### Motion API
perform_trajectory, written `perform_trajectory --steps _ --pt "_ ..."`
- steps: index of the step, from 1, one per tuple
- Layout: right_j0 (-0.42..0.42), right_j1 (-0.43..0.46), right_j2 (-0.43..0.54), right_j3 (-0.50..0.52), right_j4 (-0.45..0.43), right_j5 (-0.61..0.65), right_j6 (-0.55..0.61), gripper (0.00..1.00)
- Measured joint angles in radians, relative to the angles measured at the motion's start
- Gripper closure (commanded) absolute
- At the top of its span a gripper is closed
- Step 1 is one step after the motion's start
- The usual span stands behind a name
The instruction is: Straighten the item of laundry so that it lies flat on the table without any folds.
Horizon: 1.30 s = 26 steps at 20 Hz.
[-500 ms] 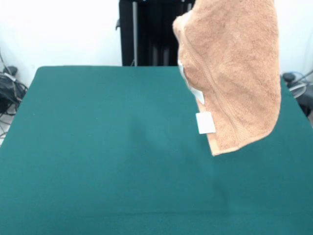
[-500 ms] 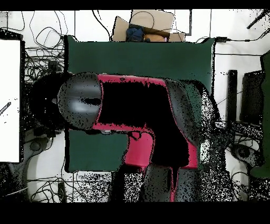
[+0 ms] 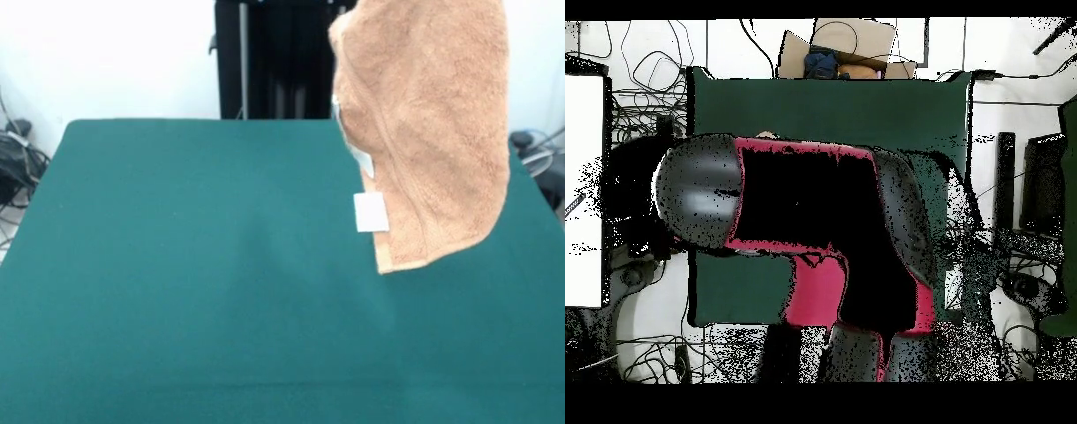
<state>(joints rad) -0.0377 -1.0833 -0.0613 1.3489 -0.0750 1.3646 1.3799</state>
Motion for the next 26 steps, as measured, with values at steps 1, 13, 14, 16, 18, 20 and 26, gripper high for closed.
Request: perform_trajectory --steps 1,13,14,16,18,20,26 --pt "0.000 0.000 -0.001 -0.007 0.000 0.002 0.025 1.00" --pt "-0.007 -0.014 -0.014 -0.037 0.024 0.017 0.138 1.00" --pt "-0.010 -0.019 -0.014 -0.036 0.036 0.017 0.138 1.00" --pt "-0.016 -0.030 -0.014 -0.030 0.056 0.017 0.138 1.00" --pt "-0.023 -0.045 -0.014 -0.018 0.077 0.014 0.138 1.00" --pt "-0.026 -0.057 -0.014 -0.004 0.091 0.007 0.138 1.00" --pt "-0.035 -0.112 -0.014 0.078 0.136 -0.083 0.138 1.00"
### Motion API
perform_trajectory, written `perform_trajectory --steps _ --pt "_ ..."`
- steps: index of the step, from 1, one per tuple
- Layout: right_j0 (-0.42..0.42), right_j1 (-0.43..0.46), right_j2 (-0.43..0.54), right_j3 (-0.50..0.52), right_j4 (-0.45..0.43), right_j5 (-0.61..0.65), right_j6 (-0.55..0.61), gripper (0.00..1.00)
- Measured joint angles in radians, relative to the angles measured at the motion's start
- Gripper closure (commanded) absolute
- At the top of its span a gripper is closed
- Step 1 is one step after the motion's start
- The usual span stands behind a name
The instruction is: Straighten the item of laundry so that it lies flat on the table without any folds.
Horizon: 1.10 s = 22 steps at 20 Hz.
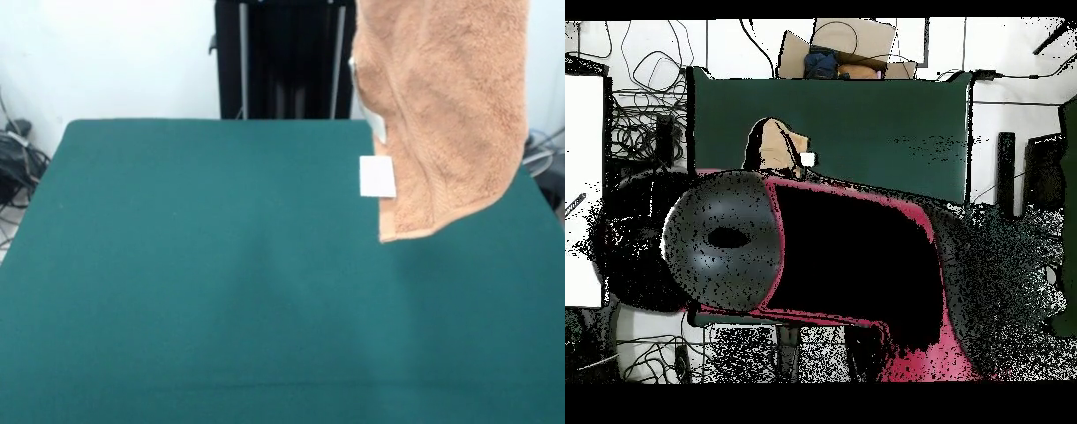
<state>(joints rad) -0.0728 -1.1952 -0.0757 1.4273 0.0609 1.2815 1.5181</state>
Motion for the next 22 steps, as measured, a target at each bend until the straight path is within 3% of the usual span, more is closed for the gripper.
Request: perform_trajectory --steps 10,22 --pt "-0.013 -0.067 0.000 0.120 0.029 -0.139 0.000 1.00" --pt "-0.048 -0.139 -0.001 0.249 0.030 -0.193 0.000 1.00"
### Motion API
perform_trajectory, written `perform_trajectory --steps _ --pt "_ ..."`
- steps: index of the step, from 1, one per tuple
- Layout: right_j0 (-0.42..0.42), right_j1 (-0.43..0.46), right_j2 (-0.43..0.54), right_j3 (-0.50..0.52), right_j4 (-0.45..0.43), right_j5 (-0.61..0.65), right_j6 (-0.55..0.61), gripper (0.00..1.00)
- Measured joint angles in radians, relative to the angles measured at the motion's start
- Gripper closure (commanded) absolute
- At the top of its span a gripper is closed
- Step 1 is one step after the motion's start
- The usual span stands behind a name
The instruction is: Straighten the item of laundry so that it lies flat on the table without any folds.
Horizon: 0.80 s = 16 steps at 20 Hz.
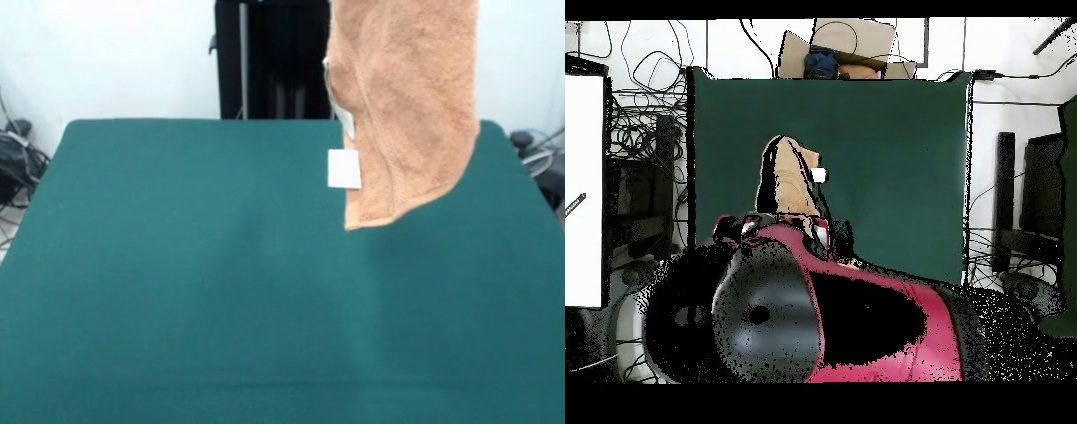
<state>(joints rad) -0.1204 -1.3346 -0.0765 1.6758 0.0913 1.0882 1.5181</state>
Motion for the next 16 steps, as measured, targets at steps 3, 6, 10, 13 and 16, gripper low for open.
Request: perform_trajectory --steps 3,6,10,13,16 --pt "-0.010 -0.034 -0.001 0.067 0.002 -0.049 0.000 1.00" --pt "-0.017 -0.063 -0.001 0.125 0.009 -0.091 0.000 1.00" --pt "-0.032 -0.103 -0.002 0.199 0.031 -0.136 -0.009 1.00" --pt "-0.038 -0.122 -0.003 0.231 0.037 -0.152 -0.019 1.00" --pt "-0.045 -0.151 -0.003 0.275 0.037 -0.159 -0.035 1.00"
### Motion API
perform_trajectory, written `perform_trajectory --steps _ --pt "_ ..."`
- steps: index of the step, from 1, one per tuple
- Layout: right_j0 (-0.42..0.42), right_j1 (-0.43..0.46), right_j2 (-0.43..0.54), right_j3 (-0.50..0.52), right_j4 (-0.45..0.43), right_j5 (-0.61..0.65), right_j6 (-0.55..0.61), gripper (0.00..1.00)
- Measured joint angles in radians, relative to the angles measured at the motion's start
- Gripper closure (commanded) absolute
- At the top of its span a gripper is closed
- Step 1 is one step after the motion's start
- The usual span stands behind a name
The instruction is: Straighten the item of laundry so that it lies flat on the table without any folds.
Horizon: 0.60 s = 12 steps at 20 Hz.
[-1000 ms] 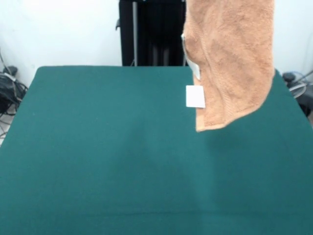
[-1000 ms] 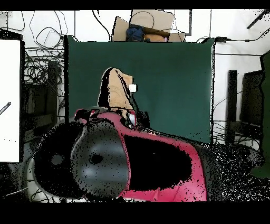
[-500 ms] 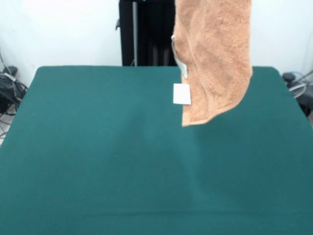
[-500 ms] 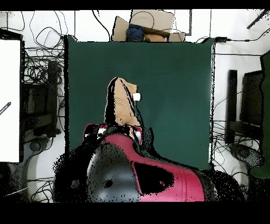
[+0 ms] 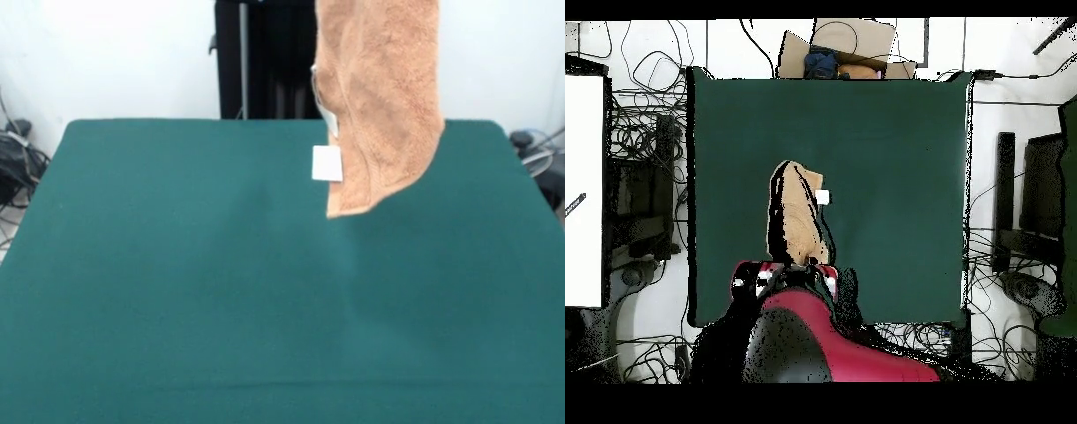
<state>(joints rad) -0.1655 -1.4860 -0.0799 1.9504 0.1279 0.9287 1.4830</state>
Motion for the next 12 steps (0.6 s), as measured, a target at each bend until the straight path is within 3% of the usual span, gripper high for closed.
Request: perform_trajectory --steps 12 --pt "-0.019 -0.104 -0.005 0.054 -0.027 0.000 -0.002 1.00"
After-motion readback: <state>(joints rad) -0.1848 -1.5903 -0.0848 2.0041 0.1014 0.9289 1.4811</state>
